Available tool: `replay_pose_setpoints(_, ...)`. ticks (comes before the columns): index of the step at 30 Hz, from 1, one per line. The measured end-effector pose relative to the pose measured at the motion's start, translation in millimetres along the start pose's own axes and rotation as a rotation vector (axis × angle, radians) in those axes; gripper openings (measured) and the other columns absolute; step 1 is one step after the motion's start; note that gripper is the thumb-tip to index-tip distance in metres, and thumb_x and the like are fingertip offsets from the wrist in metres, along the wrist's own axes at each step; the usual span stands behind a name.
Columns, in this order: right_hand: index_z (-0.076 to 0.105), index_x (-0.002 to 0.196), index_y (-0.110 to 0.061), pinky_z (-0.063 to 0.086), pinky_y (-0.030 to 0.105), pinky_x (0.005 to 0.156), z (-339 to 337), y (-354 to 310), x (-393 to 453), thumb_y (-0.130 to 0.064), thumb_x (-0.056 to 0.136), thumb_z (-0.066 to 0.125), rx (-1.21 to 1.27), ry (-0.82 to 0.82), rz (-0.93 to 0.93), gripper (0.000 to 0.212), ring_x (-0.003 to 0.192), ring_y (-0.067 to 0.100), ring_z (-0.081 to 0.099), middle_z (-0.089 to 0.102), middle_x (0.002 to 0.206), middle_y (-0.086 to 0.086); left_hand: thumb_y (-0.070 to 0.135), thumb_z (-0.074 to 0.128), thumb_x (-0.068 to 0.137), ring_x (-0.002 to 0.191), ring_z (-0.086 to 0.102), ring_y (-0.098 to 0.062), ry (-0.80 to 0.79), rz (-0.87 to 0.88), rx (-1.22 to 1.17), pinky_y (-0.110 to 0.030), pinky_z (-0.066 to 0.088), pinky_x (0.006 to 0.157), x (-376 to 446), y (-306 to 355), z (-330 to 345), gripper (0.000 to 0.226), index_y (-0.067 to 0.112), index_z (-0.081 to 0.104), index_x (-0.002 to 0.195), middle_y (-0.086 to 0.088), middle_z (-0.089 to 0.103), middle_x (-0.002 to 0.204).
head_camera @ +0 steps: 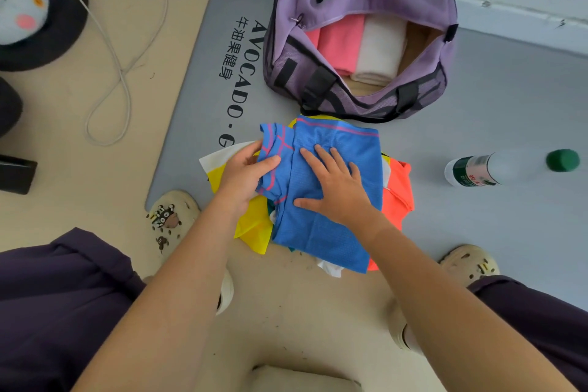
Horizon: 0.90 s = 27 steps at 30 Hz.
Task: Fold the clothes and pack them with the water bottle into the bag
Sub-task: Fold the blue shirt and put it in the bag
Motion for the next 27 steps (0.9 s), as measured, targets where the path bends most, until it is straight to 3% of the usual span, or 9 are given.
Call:
replay_pose_setpoints(3, 0.052, 0.138, -0.023, 0.029, 0.032, 0.114, -25, 23, -10, -0.030, 0.083, 0.075, 0.586, 0.135, 0.118, 0.059, 0.140, 0.010, 0.033, 0.041, 0.148, -0.003, 0.011, 0.074, 0.084, 0.081, 0.065, -0.016, -0.067, 0.191, 0.442, -0.032, 0.055, 0.080, -5, 26, 24, 0.040, 0.035, 0.066, 0.116, -0.005, 0.067, 0.089)
replay_pose_setpoints(5, 0.067, 0.115, -0.017, 0.044, 0.023, 0.095, -30, 43, -22, -0.017, 0.089, 0.067, 0.896, 0.218, 0.266, 0.026, 0.110, -0.002, 0.056, 0.062, 0.122, -0.005, 0.018, 0.076, 0.084, 0.065, 0.063, -0.012, -0.260, 0.152, 0.593, -0.026, 0.053, 0.067, -9, 26, 52, 0.041, 0.038, 0.065, 0.118, 0.003, 0.063, 0.083)
replay_pose_setpoints(7, 0.070, 0.104, -0.013, 0.049, 0.019, 0.068, -23, 49, -28, -0.016, 0.094, 0.059, 1.100, 0.169, 0.380, 0.015, 0.080, 0.001, 0.063, 0.070, 0.101, 0.001, 0.022, 0.071, 0.088, 0.067, 0.069, -0.015, -0.426, 0.023, 0.640, -0.025, 0.056, 0.062, -16, 16, 73, 0.036, 0.032, 0.065, 0.123, 0.001, 0.069, 0.089)
replay_pose_setpoints(9, 0.068, 0.103, -0.008, 0.046, 0.021, 0.052, -14, 49, -28, -0.020, 0.097, 0.055, 1.117, 0.095, 0.458, 0.019, 0.066, 0.012, 0.062, 0.070, 0.092, 0.006, 0.020, 0.064, 0.093, 0.066, 0.069, -0.014, -0.338, 0.017, 0.568, -0.025, 0.056, 0.059, -14, 17, 72, 0.023, 0.022, 0.069, 0.115, -0.002, 0.070, 0.085)
replay_pose_setpoints(13, 0.067, 0.089, -0.012, 0.039, 0.020, 0.043, -7, 41, -16, -0.029, 0.095, 0.059, 1.029, 0.091, 0.507, 0.019, 0.049, 0.015, 0.056, 0.069, 0.083, 0.005, 0.018, 0.061, 0.092, 0.058, 0.058, -0.012, 0.175, 0.086, 0.492, -0.026, 0.049, 0.055, -1, 23, 19, 0.008, 0.017, 0.067, 0.098, -0.004, 0.063, 0.077)
replay_pose_setpoints(16, 0.064, 0.073, -0.013, 0.037, 0.018, 0.043, -10, 32, -3, -0.038, 0.091, 0.064, 1.007, 0.129, 0.495, 0.031, 0.039, 0.012, 0.049, 0.068, 0.073, 0.003, 0.022, 0.065, 0.092, 0.069, 0.061, -0.013, 0.101, -0.026, 0.524, -0.024, 0.051, 0.058, 4, 4, 13, 0.015, 0.017, 0.064, 0.106, -0.003, 0.066, 0.091)
replay_pose_setpoints(20, 0.048, 0.064, -0.008, 0.036, 0.032, 0.057, -14, 22, 9, -0.039, 0.084, 0.072, 0.954, 0.123, 0.509, 0.043, 0.057, 0.020, 0.042, 0.049, 0.066, 0.013, 0.022, 0.070, 0.089, 0.066, 0.063, -0.009, 0.059, -0.020, 0.488, -0.019, 0.047, 0.055, 5, -6, 21, 0.006, 0.022, 0.064, 0.092, 0.002, 0.068, 0.084)
replay_pose_setpoints(23, 0.040, 0.059, -0.015, 0.033, 0.030, 0.051, -13, 24, 8, -0.031, 0.083, 0.075, 1.026, 0.108, 0.530, 0.045, 0.054, 0.018, 0.038, 0.043, 0.060, 0.007, 0.028, 0.072, 0.087, 0.074, 0.066, -0.012, 0.076, -0.024, 0.461, -0.020, 0.048, 0.058, 7, -8, 19, 0.014, 0.021, 0.065, 0.097, 0.003, 0.070, 0.088)
replay_pose_setpoints(27, 0.047, 0.061, -0.015, 0.033, 0.024, 0.041, -7, 34, -6, -0.026, 0.085, 0.073, 1.051, 0.147, 0.568, 0.036, 0.037, 0.008, 0.041, 0.050, 0.049, -0.003, 0.033, 0.078, 0.082, 0.089, 0.067, -0.016, 0.032, -0.062, 0.493, -0.025, 0.051, 0.072, 11, -13, 19, 0.034, 0.014, 0.067, 0.108, -0.001, 0.070, 0.099)
Point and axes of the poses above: each hand's wrist, its own x-axis towards the middle knuckle, its own z-axis out of the palm, y = z × x, the point moved 7 cm from there along x, towards the middle knuckle
